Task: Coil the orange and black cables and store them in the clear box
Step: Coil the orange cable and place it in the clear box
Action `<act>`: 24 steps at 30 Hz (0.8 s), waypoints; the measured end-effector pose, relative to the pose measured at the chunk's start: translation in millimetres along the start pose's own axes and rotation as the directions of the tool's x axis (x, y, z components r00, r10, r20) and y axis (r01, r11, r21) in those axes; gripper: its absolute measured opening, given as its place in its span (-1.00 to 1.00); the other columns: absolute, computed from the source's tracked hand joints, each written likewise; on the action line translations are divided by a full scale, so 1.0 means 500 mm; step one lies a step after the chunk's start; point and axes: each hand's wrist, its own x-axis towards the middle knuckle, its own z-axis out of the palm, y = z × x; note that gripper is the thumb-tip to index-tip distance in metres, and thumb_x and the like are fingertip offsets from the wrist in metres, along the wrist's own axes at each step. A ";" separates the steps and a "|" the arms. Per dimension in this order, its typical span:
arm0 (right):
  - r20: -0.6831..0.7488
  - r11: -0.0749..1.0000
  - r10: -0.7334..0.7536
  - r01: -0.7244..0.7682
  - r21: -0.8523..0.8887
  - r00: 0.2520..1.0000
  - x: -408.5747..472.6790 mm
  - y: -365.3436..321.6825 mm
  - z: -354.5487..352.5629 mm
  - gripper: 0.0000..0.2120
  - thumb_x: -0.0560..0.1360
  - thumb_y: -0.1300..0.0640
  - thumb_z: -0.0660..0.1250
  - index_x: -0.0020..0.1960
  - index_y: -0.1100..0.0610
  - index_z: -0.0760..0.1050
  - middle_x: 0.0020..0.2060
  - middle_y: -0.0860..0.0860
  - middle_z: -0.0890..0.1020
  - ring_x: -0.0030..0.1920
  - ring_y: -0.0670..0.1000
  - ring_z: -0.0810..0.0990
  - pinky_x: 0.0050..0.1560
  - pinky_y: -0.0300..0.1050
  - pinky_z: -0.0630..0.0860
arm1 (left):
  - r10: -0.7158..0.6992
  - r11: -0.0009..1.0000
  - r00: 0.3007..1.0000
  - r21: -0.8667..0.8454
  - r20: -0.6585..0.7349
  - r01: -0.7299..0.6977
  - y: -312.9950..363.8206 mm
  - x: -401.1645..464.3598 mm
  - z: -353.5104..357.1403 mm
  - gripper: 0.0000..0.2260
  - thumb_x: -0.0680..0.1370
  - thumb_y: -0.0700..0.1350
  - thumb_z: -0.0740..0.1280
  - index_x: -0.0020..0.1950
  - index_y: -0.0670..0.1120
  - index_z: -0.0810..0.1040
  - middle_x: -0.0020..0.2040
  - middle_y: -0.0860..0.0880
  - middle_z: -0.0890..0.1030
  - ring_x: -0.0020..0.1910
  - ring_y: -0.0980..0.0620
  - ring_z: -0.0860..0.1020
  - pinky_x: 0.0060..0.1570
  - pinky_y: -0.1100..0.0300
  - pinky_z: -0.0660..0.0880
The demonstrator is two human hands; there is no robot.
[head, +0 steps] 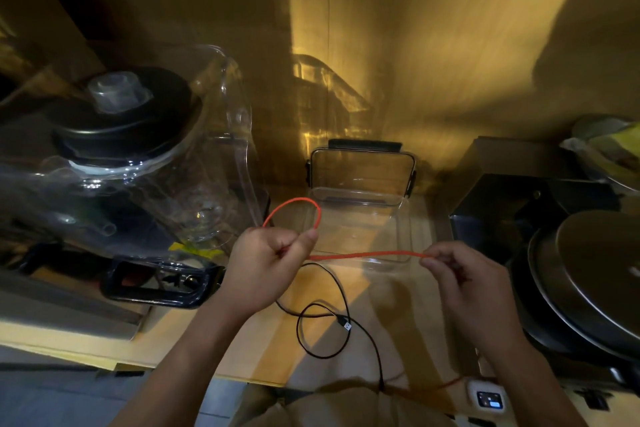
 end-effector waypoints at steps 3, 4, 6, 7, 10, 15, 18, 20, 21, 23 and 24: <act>-0.017 1.000 0.002 -0.002 0.031 1.000 0.001 0.000 0.007 -0.82 0.50 0.25 0.38 -0.14 -0.03 0.53 -0.30 -0.21 0.58 -0.18 -0.18 0.59 -0.25 -0.47 0.43 | -0.141 0.948 0.990 -0.290 -0.015 0.131 0.013 0.009 0.005 -0.49 0.57 0.09 0.28 -0.50 -0.05 0.21 -0.55 0.01 0.22 -0.55 0.00 0.18 -0.52 0.05 0.15; -0.023 0.999 -0.008 0.009 0.045 1.000 0.003 -0.001 0.011 -0.82 0.51 0.25 0.37 -0.15 -0.02 0.52 -0.32 -0.19 0.56 -0.22 -0.16 0.58 -0.28 -0.47 0.41 | -0.183 0.915 0.983 -0.368 -0.008 0.168 0.018 0.012 0.008 -0.48 0.55 0.10 0.29 -0.51 -0.08 0.20 -0.55 -0.02 0.21 -0.55 0.01 0.16 -0.50 0.10 0.13; -0.032 0.996 -0.032 0.035 0.086 0.999 0.010 -0.006 0.019 -0.87 0.54 0.15 0.32 -0.17 -0.01 0.49 -0.36 -0.13 0.54 -0.27 -0.11 0.55 -0.32 -0.42 0.40 | -0.272 0.842 0.962 -0.487 -0.010 0.233 0.023 0.016 0.014 -0.48 0.53 0.11 0.30 -0.51 -0.08 0.18 -0.55 -0.06 0.19 -0.54 0.02 0.13 -0.48 0.15 0.15; -0.041 0.993 -0.046 0.050 0.111 0.998 0.013 -0.009 0.021 -0.88 0.54 0.08 0.28 -0.17 0.01 0.49 -0.37 -0.09 0.53 -0.30 -0.10 0.54 -0.34 -0.39 0.39 | -0.313 0.809 0.949 -0.529 -0.019 0.257 0.023 0.016 0.018 -0.48 0.54 0.12 0.30 -0.51 -0.05 0.17 -0.55 -0.05 0.19 -0.54 0.03 0.13 -0.48 0.18 0.20; -0.095 0.982 -0.054 0.070 0.178 0.994 0.024 -0.017 0.024 -0.81 0.52 -0.03 0.21 -0.15 0.04 0.51 -0.29 -0.05 0.55 -0.31 -0.07 0.54 -0.35 -0.36 0.40 | -0.406 0.699 0.914 -0.644 -0.002 0.309 0.018 0.011 0.030 -0.51 0.57 0.13 0.27 -0.50 -0.01 0.24 -0.59 0.00 0.22 -0.59 0.05 0.15 -0.31 0.07 0.37; -0.125 0.972 -0.047 0.074 0.224 0.991 0.034 -0.028 0.024 -0.85 0.48 -0.06 0.30 -0.11 0.01 0.54 -0.24 -0.06 0.59 -0.29 -0.05 0.58 -0.32 -0.31 0.48 | -0.498 0.391 0.859 -0.852 0.122 0.347 0.040 0.016 0.026 -0.56 0.61 0.08 0.21 -0.45 0.02 0.23 -0.58 0.05 0.16 -0.62 0.10 0.08 -0.56 0.23 0.00; -0.095 0.971 -0.008 0.030 0.237 0.995 0.030 -0.022 0.023 -0.87 0.45 0.07 0.44 -0.10 -0.11 0.52 -0.20 -0.07 0.60 -0.24 -0.03 0.59 -0.25 -0.37 0.49 | -0.489 0.213 0.855 -0.927 0.172 0.308 0.050 0.025 0.007 -0.54 0.63 0.06 0.17 -0.45 0.02 0.18 -0.54 0.04 0.05 -0.57 0.07 -0.01 -0.54 0.19 -0.06; -0.079 0.973 0.025 -0.006 0.232 0.997 0.025 -0.020 0.024 -0.77 0.44 0.19 0.44 -0.12 -0.14 0.50 -0.17 -0.08 0.59 -0.21 -0.04 0.59 -0.23 -0.40 0.48 | -0.495 0.096 0.844 -0.952 0.207 0.290 0.059 0.032 -0.009 -0.51 0.64 0.06 0.14 -0.49 0.02 0.19 -0.52 0.03 0.01 -0.57 0.08 -0.03 -0.58 0.22 -0.06; -0.071 0.972 0.045 -0.028 0.234 0.996 0.024 -0.020 0.025 -0.76 0.44 0.21 0.44 -0.13 -0.13 0.50 -0.16 -0.08 0.59 -0.21 -0.04 0.58 -0.23 -0.40 0.48 | -0.499 0.040 0.837 -0.959 0.223 0.279 0.063 0.035 -0.016 -0.51 0.63 0.07 0.14 -0.51 0.02 0.20 -0.52 0.04 0.00 -0.57 0.08 -0.04 -0.59 0.23 -0.06; -0.069 0.969 0.085 -0.066 0.239 0.994 0.021 -0.013 0.032 -0.75 0.45 0.24 0.44 -0.15 -0.10 0.49 -0.16 -0.09 0.59 -0.21 -0.05 0.58 -0.25 -0.42 0.47 | -0.498 -0.061 0.830 -0.965 0.250 0.254 0.070 0.039 -0.031 -0.50 0.61 0.07 0.14 -0.53 0.02 0.21 -0.52 0.06 -0.01 -0.57 0.09 -0.06 -0.60 0.24 -0.06; -0.072 0.967 0.101 -0.080 0.243 0.992 0.018 -0.007 0.036 -0.75 0.45 0.26 0.44 -0.15 -0.09 0.50 -0.16 -0.09 0.59 -0.21 -0.05 0.58 -0.25 -0.42 0.47 | -0.489 -0.103 0.832 -0.965 0.261 0.242 0.071 0.040 -0.038 -0.50 0.61 0.08 0.14 -0.53 0.01 0.20 -0.52 0.07 -0.01 -0.57 0.10 -0.06 -0.60 0.24 -0.06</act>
